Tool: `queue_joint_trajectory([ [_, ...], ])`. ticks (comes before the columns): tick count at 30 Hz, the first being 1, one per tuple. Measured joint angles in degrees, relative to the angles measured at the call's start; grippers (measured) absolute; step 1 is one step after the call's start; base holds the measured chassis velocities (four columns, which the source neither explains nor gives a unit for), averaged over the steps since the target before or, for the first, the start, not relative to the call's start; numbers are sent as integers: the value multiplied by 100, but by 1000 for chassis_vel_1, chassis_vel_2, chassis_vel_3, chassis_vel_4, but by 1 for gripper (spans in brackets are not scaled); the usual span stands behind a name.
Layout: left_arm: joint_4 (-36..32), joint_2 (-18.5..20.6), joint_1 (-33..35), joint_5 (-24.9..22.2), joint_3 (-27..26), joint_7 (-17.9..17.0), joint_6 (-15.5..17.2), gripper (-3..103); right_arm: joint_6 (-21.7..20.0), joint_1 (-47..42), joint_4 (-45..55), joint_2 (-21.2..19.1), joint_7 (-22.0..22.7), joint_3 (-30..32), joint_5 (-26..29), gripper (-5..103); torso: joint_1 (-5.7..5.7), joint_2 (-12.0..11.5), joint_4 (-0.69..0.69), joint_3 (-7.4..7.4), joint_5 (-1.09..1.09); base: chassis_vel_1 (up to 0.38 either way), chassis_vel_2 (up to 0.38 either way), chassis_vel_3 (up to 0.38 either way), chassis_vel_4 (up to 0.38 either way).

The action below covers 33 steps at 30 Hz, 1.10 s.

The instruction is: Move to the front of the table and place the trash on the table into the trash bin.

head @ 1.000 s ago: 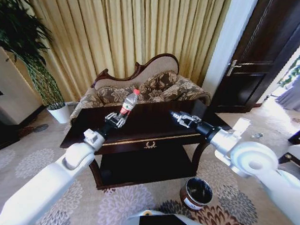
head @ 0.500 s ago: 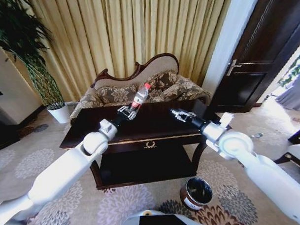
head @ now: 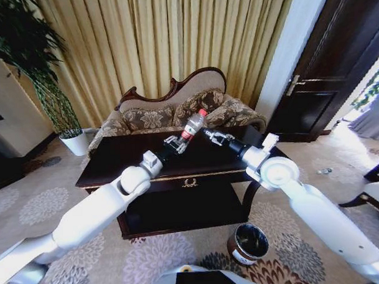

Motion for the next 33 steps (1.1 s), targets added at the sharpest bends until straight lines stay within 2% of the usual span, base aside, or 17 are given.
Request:
queue_joint_trajectory([
  [2, 52, -100, -273, -48, 236, -49, 41, 28, -34, 99, -15, 22, 24, -19, 5, 100, 0, 0, 1, 0, 0, 0, 0, 0, 0],
  [10, 98, -308, -663, -103, 605, -152, 95, 28, -105, 179, -27, 57, 128, 0, 23, 100, 0, 0, 0, 0, 0, 0, 0, 0, 0],
  [25, 101, -495, -638, -55, 860, -149, 58, 26, -115, 151, -62, 162, 209, 51, -40, 99, 0, 0, 2, 0, -1, 0, 0, 0, 0],
  [27, 116, -546, -638, -53, 877, -149, 58, 26, -96, 95, -76, 182, 209, 91, -74, 93, 0, 0, 1, 0, 0, 0, 0, 0, 0],
  [31, 116, -549, -640, -52, 901, -149, 58, 24, -87, 29, -76, 176, 198, 130, -91, 86, 0, 0, 0, 0, 0, 0, 0, 0, 0],
  [33, 122, -544, -637, -51, 913, -152, 76, 31, -79, -45, -60, 159, 108, 199, -94, 79, 0, 0, 0, 0, 0, 0, 0, 0, 0],
])
